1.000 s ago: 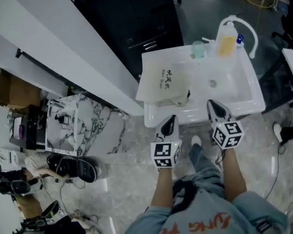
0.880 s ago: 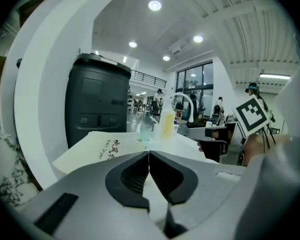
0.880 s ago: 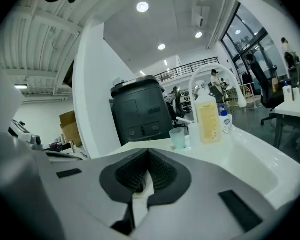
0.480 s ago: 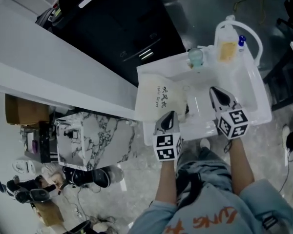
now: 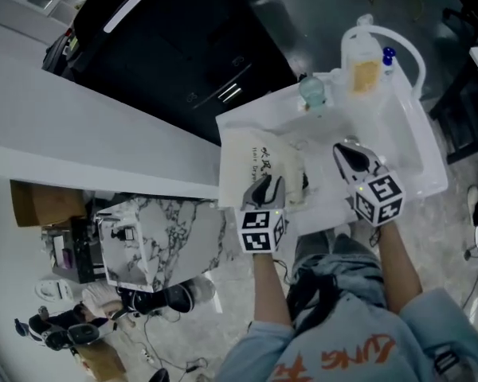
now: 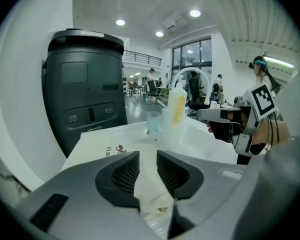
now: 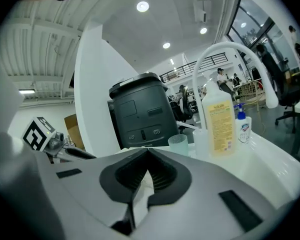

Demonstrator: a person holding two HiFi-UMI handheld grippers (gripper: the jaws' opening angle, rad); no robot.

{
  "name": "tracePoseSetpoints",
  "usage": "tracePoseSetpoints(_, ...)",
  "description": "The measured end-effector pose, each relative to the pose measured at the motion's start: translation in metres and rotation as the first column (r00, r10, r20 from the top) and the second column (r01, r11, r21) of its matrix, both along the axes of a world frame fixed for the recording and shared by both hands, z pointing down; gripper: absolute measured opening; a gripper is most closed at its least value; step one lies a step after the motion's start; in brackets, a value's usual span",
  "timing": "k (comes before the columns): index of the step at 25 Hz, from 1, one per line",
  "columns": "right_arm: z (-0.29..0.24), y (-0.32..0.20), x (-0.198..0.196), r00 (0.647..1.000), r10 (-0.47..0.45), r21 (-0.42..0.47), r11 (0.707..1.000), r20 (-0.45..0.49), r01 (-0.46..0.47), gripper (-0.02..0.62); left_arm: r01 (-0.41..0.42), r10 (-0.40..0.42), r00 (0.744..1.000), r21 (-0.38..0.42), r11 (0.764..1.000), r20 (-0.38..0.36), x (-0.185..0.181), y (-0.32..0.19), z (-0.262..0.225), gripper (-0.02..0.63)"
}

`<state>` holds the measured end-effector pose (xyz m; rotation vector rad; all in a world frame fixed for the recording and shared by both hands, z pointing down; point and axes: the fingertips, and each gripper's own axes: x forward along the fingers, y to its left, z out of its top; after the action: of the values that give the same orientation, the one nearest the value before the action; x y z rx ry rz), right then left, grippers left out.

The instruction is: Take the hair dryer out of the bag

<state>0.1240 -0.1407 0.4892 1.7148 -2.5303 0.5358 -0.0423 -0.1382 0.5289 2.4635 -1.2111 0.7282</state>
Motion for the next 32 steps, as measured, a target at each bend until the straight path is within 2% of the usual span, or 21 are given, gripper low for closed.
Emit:
tracePoseSetpoints(4, 0.018, -0.001, 0.016, 0.999, 0.044, -0.048, 0.998, 0.011, -0.044, 0.000, -0.107, 0.103, 0.990, 0.040, 0.993, 0.095, 0.011, -0.014, -0.001, 0.121)
tracePoseSetpoints(7, 0.028, -0.002, 0.014, 0.998, 0.052, -0.070, 0.996, 0.023, -0.050, 0.000, -0.179, 0.172, 0.978, 0.046, 0.983, 0.121, 0.021, -0.022, 0.002, 0.140)
tracePoseSetpoints(9, 0.034, -0.005, 0.013, 0.998, 0.056, -0.084, 0.995, 0.028, -0.054, 0.000, -0.237, 0.227, 0.959, 0.043, 0.970, 0.172, 0.029, -0.029, 0.007, 0.158)
tracePoseSetpoints(12, 0.041, -0.014, 0.008, 0.998, 0.049, -0.103, 0.994, 0.026, -0.046, 0.000, -0.308, 0.291, 0.916, 0.017, 0.951, 0.276, 0.034, -0.043, 0.020, 0.173)
tracePoseSetpoints(14, 0.043, -0.021, 0.005, 0.998, 0.049, -0.111, 0.993, 0.028, -0.045, 0.000, -0.336, 0.320, 0.899, 0.003, 0.942, 0.298, 0.035, -0.054, 0.025, 0.176)
tracePoseSetpoints(17, 0.045, -0.031, 0.001, 0.998, 0.055, -0.123, 0.991, 0.034, -0.050, 0.000, -0.358, 0.355, 0.889, -0.046, 0.933, 0.288, 0.037, -0.063, 0.035, 0.178)
tracePoseSetpoints(21, 0.048, -0.042, -0.002, 0.998, 0.054, -0.130, 0.990, 0.037, -0.049, 0.000, -0.400, 0.432, 0.843, -0.162, 0.902, 0.321, 0.034, -0.062, 0.061, 0.178)
tracePoseSetpoints(25, 0.055, -0.047, -0.001, 0.997, 0.064, -0.148, 0.987, 0.040, -0.058, 0.000, -0.412, 0.462, 0.814, -0.211, 0.887, 0.353, 0.033, -0.063, 0.076, 0.177)
tracePoseSetpoints(26, 0.056, -0.048, -0.001, 0.997, 0.067, -0.151, 0.987, 0.041, -0.060, 0.000, -0.410, 0.464, 0.806, -0.217, 0.886, 0.367, 0.032, -0.064, 0.079, 0.167)
tracePoseSetpoints(29, 0.057, -0.051, 0.001, 0.997, 0.066, -0.152, 0.987, 0.039, -0.060, 0.000, -0.399, 0.455, 0.787, -0.219, 0.891, 0.417, 0.027, -0.066, 0.085, 0.040)
tracePoseSetpoints(32, 0.056, -0.052, 0.003, 0.998, 0.059, -0.149, 0.987, 0.032, -0.053, 0.000, -0.382, 0.437, 0.800, -0.213, 0.899, 0.410, 0.025, -0.066, 0.085, 0.019)
